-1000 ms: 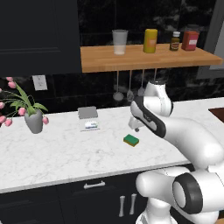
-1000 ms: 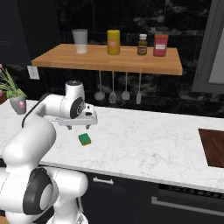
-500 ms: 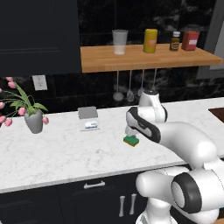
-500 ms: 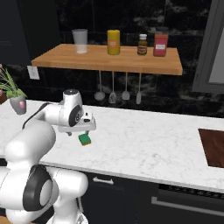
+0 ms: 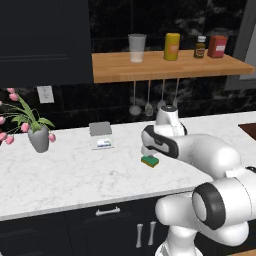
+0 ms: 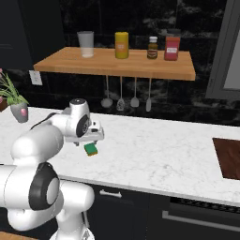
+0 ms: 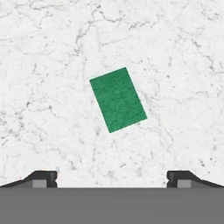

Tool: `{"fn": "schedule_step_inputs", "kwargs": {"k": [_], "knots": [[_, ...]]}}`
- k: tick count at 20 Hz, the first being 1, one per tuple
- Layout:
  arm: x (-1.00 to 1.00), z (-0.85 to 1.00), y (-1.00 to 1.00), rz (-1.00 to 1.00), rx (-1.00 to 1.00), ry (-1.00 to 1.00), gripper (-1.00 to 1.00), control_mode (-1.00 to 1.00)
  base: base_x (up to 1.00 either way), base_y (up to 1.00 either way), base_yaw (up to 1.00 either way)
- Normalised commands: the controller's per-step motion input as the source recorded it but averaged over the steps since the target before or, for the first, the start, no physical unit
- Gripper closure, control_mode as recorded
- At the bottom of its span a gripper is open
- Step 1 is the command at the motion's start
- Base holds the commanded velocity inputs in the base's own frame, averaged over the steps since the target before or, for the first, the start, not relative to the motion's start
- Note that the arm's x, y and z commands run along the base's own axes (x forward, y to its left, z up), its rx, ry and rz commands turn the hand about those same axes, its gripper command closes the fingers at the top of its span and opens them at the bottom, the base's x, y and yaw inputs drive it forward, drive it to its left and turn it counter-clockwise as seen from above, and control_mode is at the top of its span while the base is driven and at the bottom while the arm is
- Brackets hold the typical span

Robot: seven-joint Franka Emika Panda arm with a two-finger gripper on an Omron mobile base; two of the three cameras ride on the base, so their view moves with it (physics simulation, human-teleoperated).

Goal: Pick up the sponge from the counter and clean the cutting board by briefly scrubbing or pressing down on the cutting board. Once finished, release the sponge.

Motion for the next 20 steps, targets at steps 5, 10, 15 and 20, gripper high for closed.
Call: {"fn": "schedule_step_inputs", "kwargs": {"k": [5,10,15,20], "knots": [[0.22,-0.08,0.0,0.0,0.0,0.0,-1.0,-1.0,0.0,0.0,0.0],[0.09,-0.13,0.01,0.0,0.0,0.0,-1.0,-1.0,0.0,0.0,0.0],[0.0,-0.24,0.04,0.01,0.0,0.0,-1.0,-1.0,0.0,0.0,0.0],[0.03,-0.18,0.0,0.02,0.0,0.0,-1.0,-1.0,0.0,0.0,0.0]]}}
